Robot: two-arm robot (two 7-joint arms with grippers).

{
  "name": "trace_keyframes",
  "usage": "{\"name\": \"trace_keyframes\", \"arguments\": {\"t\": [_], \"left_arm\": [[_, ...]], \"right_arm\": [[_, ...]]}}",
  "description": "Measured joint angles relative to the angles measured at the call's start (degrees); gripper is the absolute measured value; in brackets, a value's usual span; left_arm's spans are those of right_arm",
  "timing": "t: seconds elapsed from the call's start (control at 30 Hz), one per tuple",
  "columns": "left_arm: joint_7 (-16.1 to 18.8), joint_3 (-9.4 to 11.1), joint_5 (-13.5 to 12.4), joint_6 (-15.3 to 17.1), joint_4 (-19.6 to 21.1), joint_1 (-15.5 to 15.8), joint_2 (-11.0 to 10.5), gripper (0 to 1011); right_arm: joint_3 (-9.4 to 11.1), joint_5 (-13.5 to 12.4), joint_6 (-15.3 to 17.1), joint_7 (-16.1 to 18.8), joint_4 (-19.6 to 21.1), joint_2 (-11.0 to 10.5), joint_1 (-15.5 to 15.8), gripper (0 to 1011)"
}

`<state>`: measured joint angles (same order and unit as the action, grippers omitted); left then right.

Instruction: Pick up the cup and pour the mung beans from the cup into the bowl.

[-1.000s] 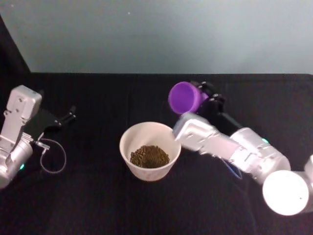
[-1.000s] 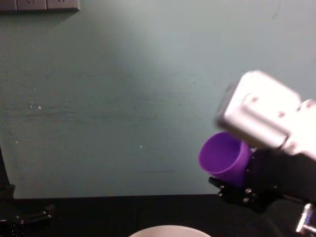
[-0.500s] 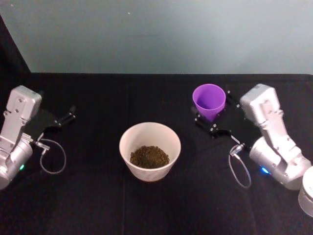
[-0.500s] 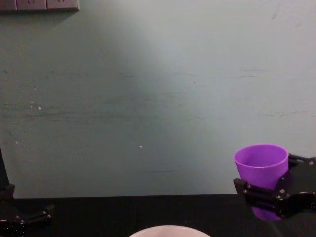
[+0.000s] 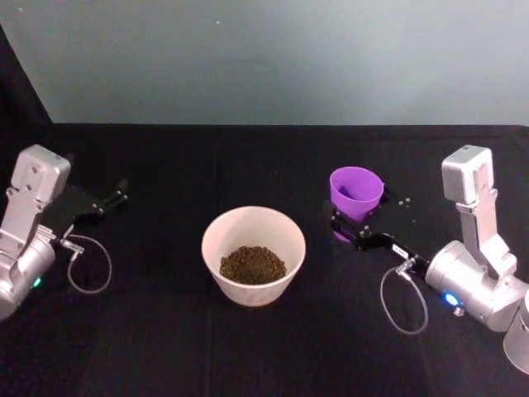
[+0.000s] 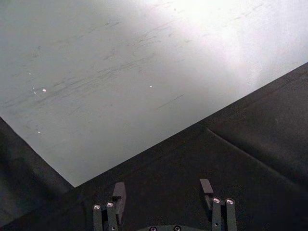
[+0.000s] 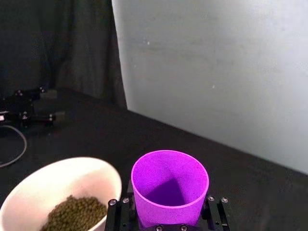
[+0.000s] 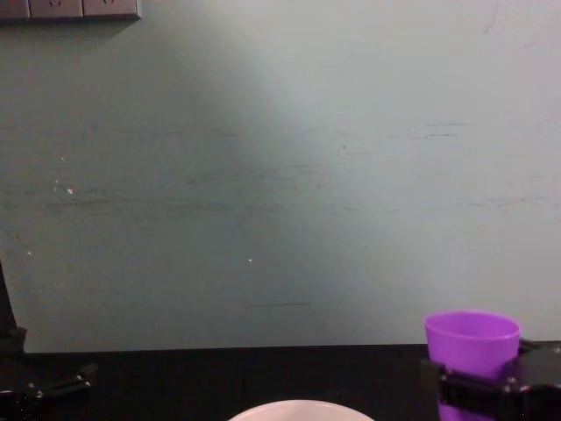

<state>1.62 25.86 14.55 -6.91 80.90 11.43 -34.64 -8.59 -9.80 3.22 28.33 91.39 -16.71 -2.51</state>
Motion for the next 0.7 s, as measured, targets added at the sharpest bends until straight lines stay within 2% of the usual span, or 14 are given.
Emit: {"name": "trace_keyframes", "arguments": {"t": [0.17, 0.33, 0.47, 0.7], "left_arm": [[0.00, 0.00, 0.00, 0.00, 0.00, 0.00, 0.00, 1000], [0.00, 0.00, 0.00, 0.00, 0.00, 0.00, 0.00, 1000], [0.00, 0.00, 0.00, 0.00, 0.00, 0.00, 0.00, 1000], [0.00, 0.00, 0.00, 0.00, 0.00, 0.00, 0.00, 1000]], "right_arm": [[-1.47, -0.69, 1.89, 1.06, -2.55, -1.04, -1.44, 726], [-2.50, -1.20, 2.21, 1.43, -4.70, -1.52, -2.40, 726], [-2.91, -1.62, 1.19, 1.39, -5.94, -1.68, -2.71, 728], [-4.07, -1.59, -3.38, 0.61, -8.45, -2.13, -3.65, 726]]}}
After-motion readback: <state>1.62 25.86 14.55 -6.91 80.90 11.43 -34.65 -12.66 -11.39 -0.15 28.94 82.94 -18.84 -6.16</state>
